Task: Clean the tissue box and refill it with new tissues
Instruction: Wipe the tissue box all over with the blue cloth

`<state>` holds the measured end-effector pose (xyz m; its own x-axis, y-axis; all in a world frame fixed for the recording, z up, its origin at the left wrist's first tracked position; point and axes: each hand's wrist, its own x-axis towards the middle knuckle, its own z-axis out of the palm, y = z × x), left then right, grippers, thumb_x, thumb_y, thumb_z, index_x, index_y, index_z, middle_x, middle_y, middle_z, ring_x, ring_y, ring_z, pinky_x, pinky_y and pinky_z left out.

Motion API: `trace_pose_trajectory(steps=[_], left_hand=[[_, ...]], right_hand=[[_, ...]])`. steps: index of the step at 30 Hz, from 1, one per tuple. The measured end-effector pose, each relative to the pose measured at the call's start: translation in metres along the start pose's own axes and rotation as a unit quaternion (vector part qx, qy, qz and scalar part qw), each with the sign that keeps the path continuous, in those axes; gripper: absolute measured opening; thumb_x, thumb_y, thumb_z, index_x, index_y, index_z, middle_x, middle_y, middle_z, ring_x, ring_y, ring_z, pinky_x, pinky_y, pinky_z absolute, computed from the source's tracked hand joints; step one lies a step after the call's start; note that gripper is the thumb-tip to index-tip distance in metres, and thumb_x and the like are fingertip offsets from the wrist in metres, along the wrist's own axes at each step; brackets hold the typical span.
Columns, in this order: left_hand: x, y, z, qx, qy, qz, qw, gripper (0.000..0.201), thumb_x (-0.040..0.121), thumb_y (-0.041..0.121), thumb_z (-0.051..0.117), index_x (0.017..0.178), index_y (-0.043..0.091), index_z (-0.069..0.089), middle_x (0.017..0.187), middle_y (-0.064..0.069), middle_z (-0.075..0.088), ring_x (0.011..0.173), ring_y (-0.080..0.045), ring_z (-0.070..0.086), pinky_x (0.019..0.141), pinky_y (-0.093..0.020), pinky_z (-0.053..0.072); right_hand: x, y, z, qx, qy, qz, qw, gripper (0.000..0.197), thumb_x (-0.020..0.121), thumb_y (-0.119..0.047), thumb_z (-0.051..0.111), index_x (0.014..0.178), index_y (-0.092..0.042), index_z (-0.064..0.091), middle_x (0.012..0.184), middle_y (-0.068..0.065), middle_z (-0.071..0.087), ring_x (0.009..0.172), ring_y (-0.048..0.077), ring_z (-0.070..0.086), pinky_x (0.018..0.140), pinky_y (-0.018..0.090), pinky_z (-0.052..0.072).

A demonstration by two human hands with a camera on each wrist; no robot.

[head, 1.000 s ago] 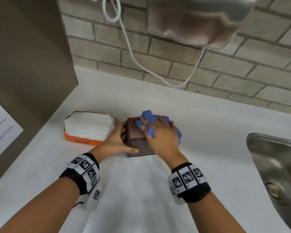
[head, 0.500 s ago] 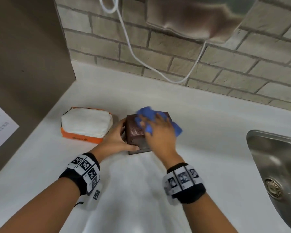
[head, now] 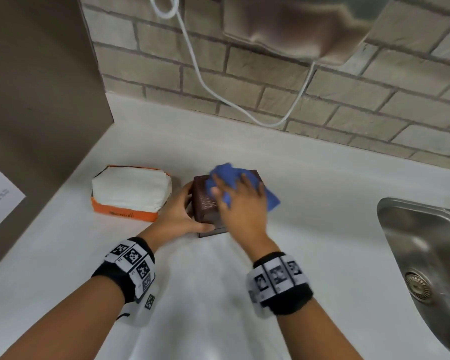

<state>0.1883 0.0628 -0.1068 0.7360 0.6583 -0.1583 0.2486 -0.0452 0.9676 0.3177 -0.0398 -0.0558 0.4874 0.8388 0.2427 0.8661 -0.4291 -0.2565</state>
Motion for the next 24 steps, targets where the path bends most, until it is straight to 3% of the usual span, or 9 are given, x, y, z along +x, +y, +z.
trace_pose_trajectory(steps=[4,6,10,12,14,17,19,22,24], left_hand=[[0.006,-0.004,0.001,0.017,0.0,0.012,1.0,0.111,0.043,0.034,0.096,0.134,0.053,0.036,0.139,0.009,0.051,0.131,-0.005,0.048,0.106,-0.032,0.046],[0.005,-0.002,0.001,0.02,0.003,0.008,1.0,0.106,0.043,0.033,0.095,0.126,0.062,0.036,0.137,0.01,0.051,0.13,-0.004,0.048,0.107,-0.032,0.045],[-0.002,0.003,0.0,-0.015,0.0,-0.003,1.0,0.103,0.056,0.012,0.095,0.128,0.051,0.033,0.125,0.018,0.055,0.115,0.009,0.052,0.097,-0.013,0.047],[-0.008,0.007,-0.002,-0.051,-0.006,-0.006,0.999,0.101,0.062,0.0,0.09,0.131,0.044,0.03,0.119,0.023,0.053,0.105,0.013,0.053,0.089,-0.008,0.049],[-0.012,0.009,-0.006,-0.089,-0.013,-0.007,0.996,0.099,0.065,-0.006,0.086,0.131,0.042,0.03,0.118,0.021,0.055,0.103,0.01,0.06,0.086,-0.012,0.053],[-0.013,0.014,-0.014,-0.136,-0.037,-0.012,0.99,0.089,0.066,0.004,0.089,0.133,0.037,0.04,0.125,0.01,0.063,0.108,0.001,0.066,0.086,-0.022,0.057],[-0.013,0.019,-0.016,-0.138,-0.052,-0.008,0.989,0.092,0.057,0.028,0.095,0.134,0.032,0.045,0.131,0.005,0.063,0.118,-0.011,0.064,0.098,-0.036,0.053],[-0.014,0.027,-0.012,-0.184,-0.076,-0.026,0.98,0.111,0.039,0.043,0.099,0.135,0.019,0.048,0.126,-0.006,0.068,0.115,-0.021,0.066,0.088,-0.034,0.057],[-0.017,0.033,-0.01,-0.199,-0.111,-0.024,0.973,0.115,0.037,0.038,0.1,0.136,0.014,0.047,0.122,-0.008,0.07,0.11,-0.021,0.069,0.08,-0.028,0.059]], right_hand=[[0.017,0.049,-0.019,0.213,-0.051,0.16,0.963,0.035,0.101,-0.04,0.04,0.132,-0.037,0.055,0.137,0.003,0.055,0.125,0.023,0.051,0.102,0.031,0.038],[0.026,0.058,-0.022,0.326,-0.044,0.223,0.918,0.033,0.099,-0.042,0.043,0.12,-0.028,0.064,0.123,0.008,0.065,0.111,0.025,0.06,0.092,0.032,0.046],[0.016,0.096,-0.027,0.622,-0.025,0.32,0.714,0.048,0.102,-0.046,0.033,0.12,-0.012,0.063,0.113,0.009,0.067,0.103,0.025,0.063,0.08,0.035,0.052],[-0.006,0.11,-0.031,0.732,-0.003,0.28,0.62,0.058,0.103,-0.047,0.017,0.113,-0.02,0.067,0.102,0.006,0.067,0.093,0.022,0.061,0.078,0.032,0.052],[-0.03,0.11,-0.035,0.791,-0.026,0.246,0.56,0.056,0.096,-0.061,0.024,0.098,-0.021,0.063,0.091,0.008,0.061,0.086,0.027,0.056,0.08,0.037,0.048],[-0.059,0.101,-0.025,0.764,-0.075,0.277,0.578,0.065,0.058,-0.071,0.072,0.101,-0.023,0.063,0.099,0.0,0.072,0.094,0.02,0.068,0.084,0.039,0.055],[-0.071,0.092,-0.014,0.78,-0.129,0.274,0.548,0.08,0.037,-0.06,0.09,0.106,-0.026,0.072,0.111,0.002,0.073,0.103,0.019,0.068,0.091,0.039,0.055],[-0.068,0.069,-0.006,0.79,-0.162,0.268,0.527,0.101,0.046,-0.044,0.094,0.134,-0.017,0.052,0.137,0.011,0.057,0.124,0.026,0.056,0.094,0.037,0.054],[-0.059,0.06,-0.007,0.791,-0.177,0.237,0.536,0.091,0.055,-0.037,0.092,0.132,-0.013,0.051,0.133,0.013,0.06,0.121,0.026,0.059,0.093,0.035,0.054]])
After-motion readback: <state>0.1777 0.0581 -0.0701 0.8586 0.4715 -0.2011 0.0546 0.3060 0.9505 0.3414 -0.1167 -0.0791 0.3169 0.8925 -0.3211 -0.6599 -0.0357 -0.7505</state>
